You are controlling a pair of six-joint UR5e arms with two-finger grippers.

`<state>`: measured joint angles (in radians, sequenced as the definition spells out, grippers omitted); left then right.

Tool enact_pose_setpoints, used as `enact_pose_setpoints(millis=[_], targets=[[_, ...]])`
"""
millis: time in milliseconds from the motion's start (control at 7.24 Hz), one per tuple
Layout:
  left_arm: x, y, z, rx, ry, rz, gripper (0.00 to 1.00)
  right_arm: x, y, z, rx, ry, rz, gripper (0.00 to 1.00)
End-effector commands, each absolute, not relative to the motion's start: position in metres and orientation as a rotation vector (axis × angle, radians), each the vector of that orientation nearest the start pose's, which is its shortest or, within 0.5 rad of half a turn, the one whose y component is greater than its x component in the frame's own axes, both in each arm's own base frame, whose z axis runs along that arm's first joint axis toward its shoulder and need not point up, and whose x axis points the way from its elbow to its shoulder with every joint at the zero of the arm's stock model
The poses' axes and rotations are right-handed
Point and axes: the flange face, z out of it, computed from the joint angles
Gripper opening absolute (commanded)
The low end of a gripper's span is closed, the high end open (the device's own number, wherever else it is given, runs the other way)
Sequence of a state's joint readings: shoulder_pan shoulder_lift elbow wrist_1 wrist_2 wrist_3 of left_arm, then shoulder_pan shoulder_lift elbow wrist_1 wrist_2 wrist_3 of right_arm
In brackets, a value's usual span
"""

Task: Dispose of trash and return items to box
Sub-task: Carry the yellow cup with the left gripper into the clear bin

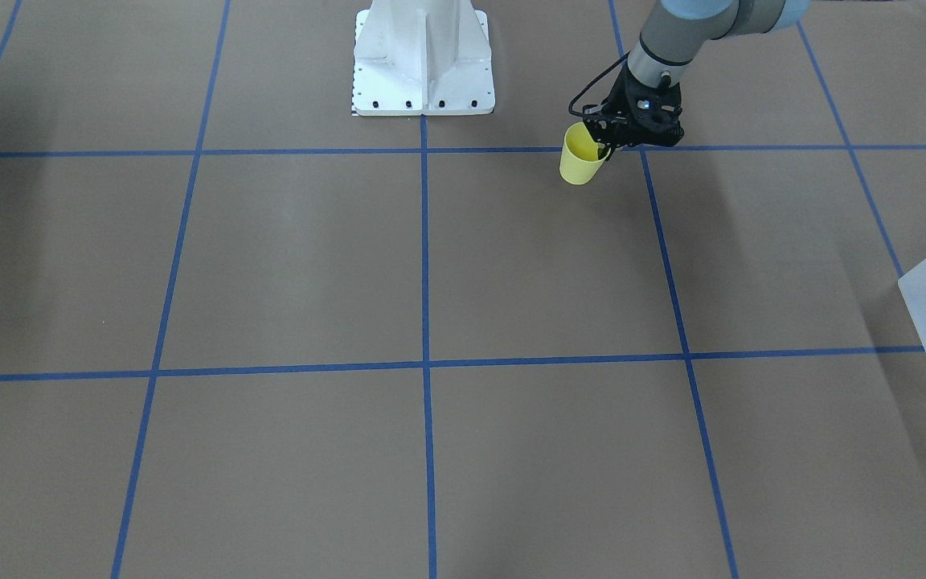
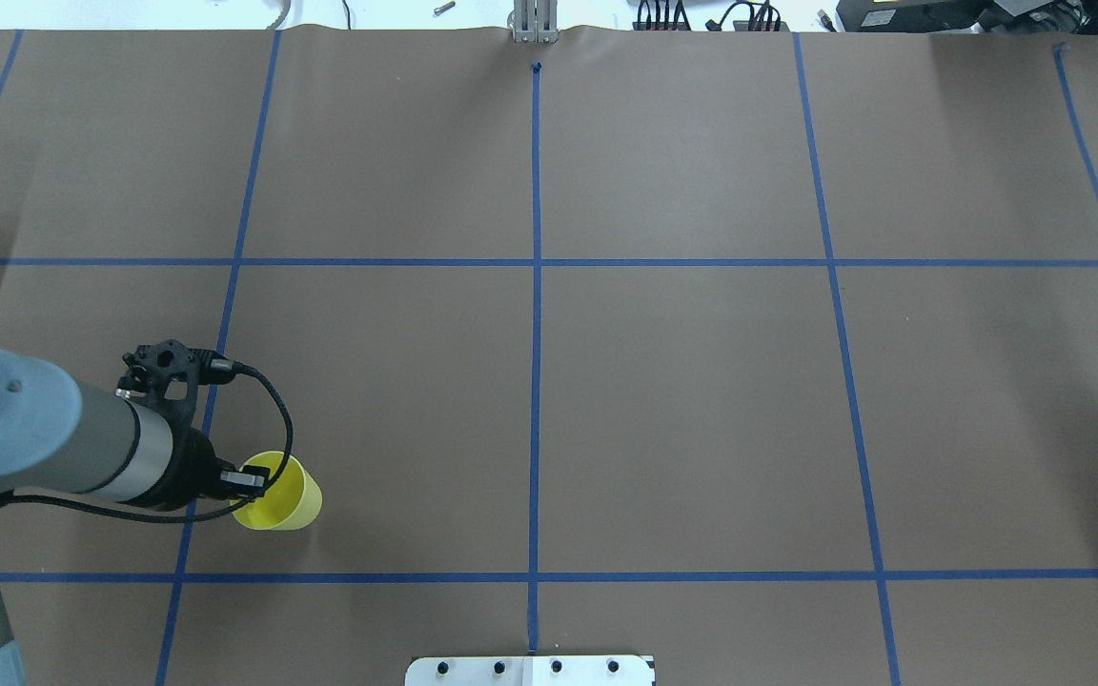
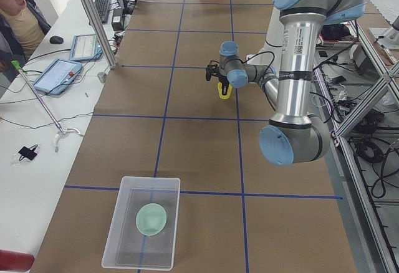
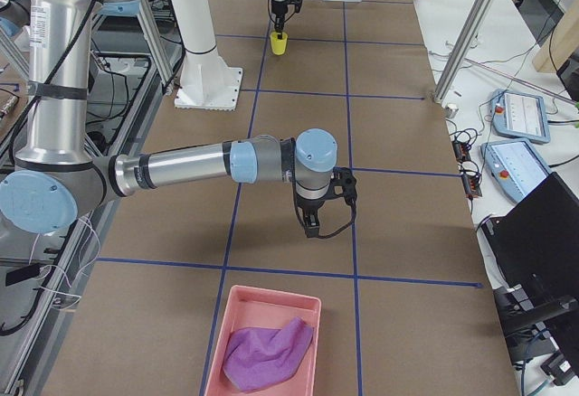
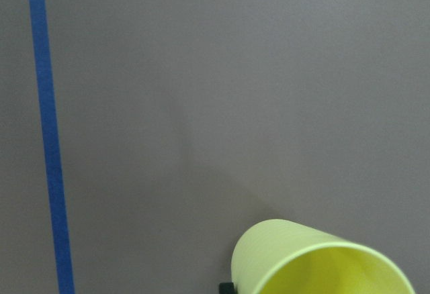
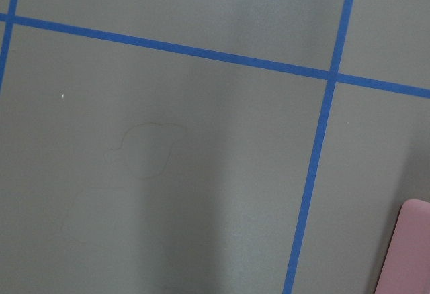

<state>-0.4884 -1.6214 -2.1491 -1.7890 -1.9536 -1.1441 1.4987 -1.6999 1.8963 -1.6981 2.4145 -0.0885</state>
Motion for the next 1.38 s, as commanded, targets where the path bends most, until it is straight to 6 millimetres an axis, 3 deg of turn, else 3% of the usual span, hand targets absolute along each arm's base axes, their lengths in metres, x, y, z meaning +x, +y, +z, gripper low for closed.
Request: enact_pose_setpoints(millis=[0, 276, 414, 552, 691, 829, 967, 1243], targets=[[0.273, -0.351, 0.343, 0.073, 0.884, 0.191, 0.0, 0.028, -0.437, 0.567, 0.069, -0.844, -0.177, 1.0], [0.152, -0.403, 0.418, 0.151, 0.846, 0.279, 0.0, 0.028, -0.437, 0.567, 0.07, -0.844, -0.176, 1.0], [0.108, -0.431, 0.468, 0.12, 0.847, 0.225, 0.0, 0.028, -0.437, 0.567, 0.07, -0.844, -0.176, 1.0], [0.067, -0.461, 0.511, 0.114, 0.824, 0.132, 0.0, 0.028, -0.437, 0.567, 0.07, -0.844, -0.176, 1.0], [0.036, -0.494, 0.54, 0.146, 0.796, 0.186, 0.0, 0.027, -0.437, 0.566, 0.071, -0.846, -0.175, 1.0], [-0.007, -0.538, 0.563, 0.094, 0.792, 0.077, 0.0, 0.028, -0.436, 0.564, 0.074, -0.844, -0.174, 1.0], [-0.033, -0.559, 0.597, 0.084, 0.77, 0.052, 0.0, 0.027, -0.436, 0.563, 0.075, -0.846, -0.175, 1.0], [-0.111, -0.583, 0.693, 0.11, 0.744, 0.077, 0.0, 0.028, -0.433, 0.56, 0.079, -0.847, -0.176, 1.0]])
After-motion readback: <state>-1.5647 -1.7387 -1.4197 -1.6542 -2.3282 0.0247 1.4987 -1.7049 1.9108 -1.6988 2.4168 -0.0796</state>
